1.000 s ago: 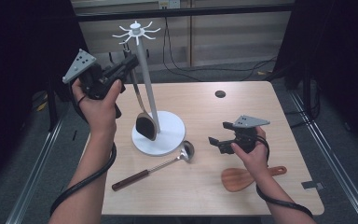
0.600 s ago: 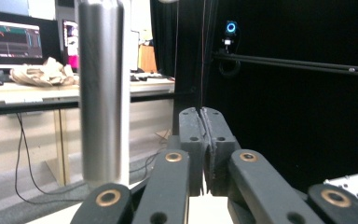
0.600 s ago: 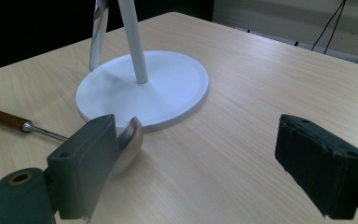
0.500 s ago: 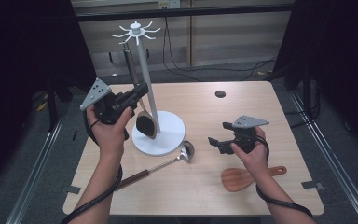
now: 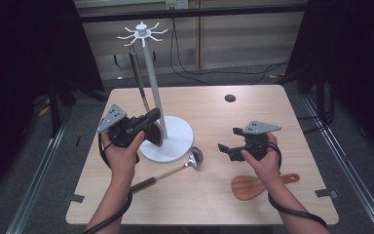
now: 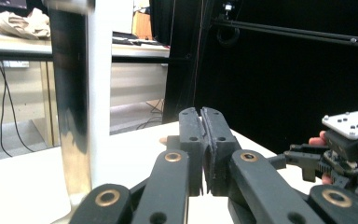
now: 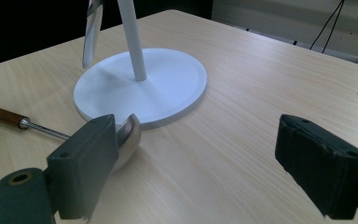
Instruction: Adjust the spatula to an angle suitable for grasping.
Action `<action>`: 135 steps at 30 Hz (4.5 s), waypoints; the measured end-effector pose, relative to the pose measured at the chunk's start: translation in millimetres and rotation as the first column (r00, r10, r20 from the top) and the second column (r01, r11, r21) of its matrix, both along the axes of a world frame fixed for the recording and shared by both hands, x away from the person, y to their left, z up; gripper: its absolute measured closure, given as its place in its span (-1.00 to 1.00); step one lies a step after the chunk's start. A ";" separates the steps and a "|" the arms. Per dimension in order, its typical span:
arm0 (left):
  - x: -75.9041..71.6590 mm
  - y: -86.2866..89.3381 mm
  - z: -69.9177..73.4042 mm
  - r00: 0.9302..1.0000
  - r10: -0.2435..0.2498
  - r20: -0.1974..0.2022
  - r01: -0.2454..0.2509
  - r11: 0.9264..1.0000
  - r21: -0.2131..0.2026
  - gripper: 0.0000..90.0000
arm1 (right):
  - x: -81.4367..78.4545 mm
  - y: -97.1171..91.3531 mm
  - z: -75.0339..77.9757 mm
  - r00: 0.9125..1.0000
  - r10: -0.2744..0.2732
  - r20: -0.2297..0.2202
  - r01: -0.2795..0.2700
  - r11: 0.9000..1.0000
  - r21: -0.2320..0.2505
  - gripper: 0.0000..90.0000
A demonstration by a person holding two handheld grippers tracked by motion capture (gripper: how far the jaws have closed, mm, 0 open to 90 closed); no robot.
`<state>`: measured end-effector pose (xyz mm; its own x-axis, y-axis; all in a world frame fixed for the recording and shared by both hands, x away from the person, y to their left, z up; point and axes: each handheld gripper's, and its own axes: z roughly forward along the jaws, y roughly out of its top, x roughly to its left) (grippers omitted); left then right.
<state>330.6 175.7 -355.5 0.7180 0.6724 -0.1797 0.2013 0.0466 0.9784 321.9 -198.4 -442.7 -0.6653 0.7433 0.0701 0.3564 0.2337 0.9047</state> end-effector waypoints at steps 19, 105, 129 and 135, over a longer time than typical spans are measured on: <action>-12.7 0.4 -54.4 0.994 -0.031 -0.103 0.039 0.996 0.078 0.95 | 0.6 1.9 -3.1 1.000 0.017 -0.020 -0.018 1.000 -0.024 -0.73; -0.6 -46.5 -126.3 0.859 -0.164 -0.485 0.453 0.686 0.570 0.88 | -3.7 -10.2 -3.7 1.000 -0.015 -0.022 0.014 1.000 -0.023 -0.73; 15.7 -97.3 -130.1 0.827 -0.269 -0.494 0.535 0.648 0.543 0.82 | -28.1 -35.3 -0.8 0.998 -0.057 -0.023 0.056 0.998 -0.041 -0.73; 11.2 -92.7 -127.4 0.844 -0.228 -0.485 0.496 0.675 0.546 0.44 | -27.3 -27.6 0.7 1.000 -0.013 -0.022 0.012 0.999 -0.045 -0.73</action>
<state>341.8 83.0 -482.9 0.9033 0.4162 -0.1039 0.3914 -0.7007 0.5965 294.6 -226.0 -442.0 -0.6549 0.7540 0.0511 0.3796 0.2697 0.8850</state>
